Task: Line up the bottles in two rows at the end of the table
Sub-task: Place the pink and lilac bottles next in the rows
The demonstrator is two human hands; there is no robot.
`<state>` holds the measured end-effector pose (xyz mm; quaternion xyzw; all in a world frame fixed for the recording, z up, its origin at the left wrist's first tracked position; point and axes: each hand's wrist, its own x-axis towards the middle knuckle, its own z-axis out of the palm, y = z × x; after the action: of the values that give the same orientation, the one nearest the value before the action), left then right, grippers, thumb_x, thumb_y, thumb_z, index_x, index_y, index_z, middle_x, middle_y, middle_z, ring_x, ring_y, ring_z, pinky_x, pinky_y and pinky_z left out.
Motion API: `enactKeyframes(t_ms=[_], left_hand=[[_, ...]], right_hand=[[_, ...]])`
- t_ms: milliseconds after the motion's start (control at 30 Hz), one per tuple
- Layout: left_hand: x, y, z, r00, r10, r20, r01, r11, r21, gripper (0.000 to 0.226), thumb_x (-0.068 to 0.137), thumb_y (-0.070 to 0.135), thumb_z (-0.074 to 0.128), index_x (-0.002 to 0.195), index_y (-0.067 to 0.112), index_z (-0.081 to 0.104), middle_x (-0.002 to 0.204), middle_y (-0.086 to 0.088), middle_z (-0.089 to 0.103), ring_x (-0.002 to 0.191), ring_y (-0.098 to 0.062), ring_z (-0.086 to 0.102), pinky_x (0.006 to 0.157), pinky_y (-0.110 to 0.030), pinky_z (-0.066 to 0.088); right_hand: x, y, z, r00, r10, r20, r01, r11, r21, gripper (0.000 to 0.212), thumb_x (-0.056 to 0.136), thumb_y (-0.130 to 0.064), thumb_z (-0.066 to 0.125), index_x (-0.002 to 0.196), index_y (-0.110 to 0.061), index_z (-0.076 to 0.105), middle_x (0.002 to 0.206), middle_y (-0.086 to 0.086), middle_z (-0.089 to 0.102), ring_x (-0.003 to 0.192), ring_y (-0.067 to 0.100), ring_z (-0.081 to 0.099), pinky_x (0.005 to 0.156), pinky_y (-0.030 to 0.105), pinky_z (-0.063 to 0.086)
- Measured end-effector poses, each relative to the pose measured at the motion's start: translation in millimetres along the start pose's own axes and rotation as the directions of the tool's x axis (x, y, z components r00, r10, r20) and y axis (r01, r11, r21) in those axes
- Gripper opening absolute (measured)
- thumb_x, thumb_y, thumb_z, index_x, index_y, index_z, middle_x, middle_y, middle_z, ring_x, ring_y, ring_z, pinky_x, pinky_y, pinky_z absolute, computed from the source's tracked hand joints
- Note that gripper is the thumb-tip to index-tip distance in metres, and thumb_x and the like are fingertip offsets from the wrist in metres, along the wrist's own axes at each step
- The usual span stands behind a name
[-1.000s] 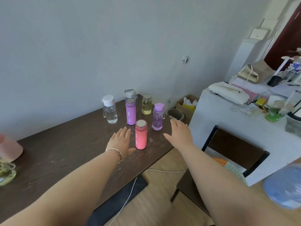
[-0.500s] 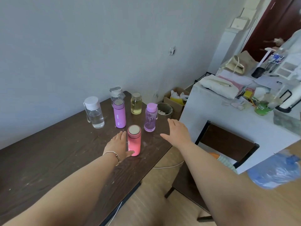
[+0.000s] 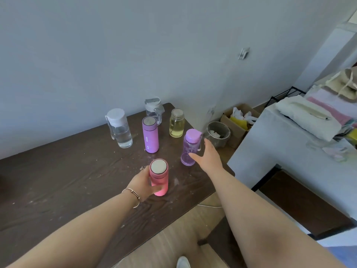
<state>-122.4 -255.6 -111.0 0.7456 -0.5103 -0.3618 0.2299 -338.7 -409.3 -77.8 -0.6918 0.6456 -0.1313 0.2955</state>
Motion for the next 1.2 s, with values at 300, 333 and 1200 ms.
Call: enactKeyframes(t_ms=[300,333,1200], left_hand=[[0.4,0.1,20.9,0.988,-0.114,-0.106,0.099,0.985,-0.141,0.077,0.069,0.028,0.086,0.121,0.055,0.036,0.103,0.029,0.062,0.089,0.006,0.060,0.077,-0.011,0.041],[0.3,-0.2,21.8,0.986,-0.122,-0.114,0.105,0.984,-0.142,0.077,0.069,0.028,0.086,0.121,0.056,0.037,0.101,0.029,0.063,0.089,0.006,0.061,0.076,-0.010,0.041],[-154.1,-105.9,-88.4,0.873,-0.306,-0.379,0.176,0.923,-0.341,0.068,0.072,0.030,0.084,0.131,0.033,0.050,0.094,0.019,0.063,0.092,-0.013,0.061,0.083,-0.026,0.045]], right_hand=[[40.4,9.3,18.5,0.997,-0.071,0.011,0.067,0.976,0.207,0.090,0.078,-0.039,0.081,0.149,-0.023,0.029,0.148,0.004,0.047,0.131,0.028,0.051,0.106,0.042,0.043],[42.6,8.7,20.5,0.997,-0.074,0.016,0.069,0.974,0.217,0.090,0.078,-0.039,0.081,0.148,-0.022,0.029,0.147,0.005,0.047,0.129,0.028,0.052,0.105,0.041,0.044],[-110.6,-131.7,127.5,0.927,-0.368,0.072,0.313,0.864,0.394,0.073,0.072,-0.036,0.085,0.129,-0.025,0.040,0.119,-0.006,0.057,0.106,0.020,0.059,0.083,0.032,0.049]])
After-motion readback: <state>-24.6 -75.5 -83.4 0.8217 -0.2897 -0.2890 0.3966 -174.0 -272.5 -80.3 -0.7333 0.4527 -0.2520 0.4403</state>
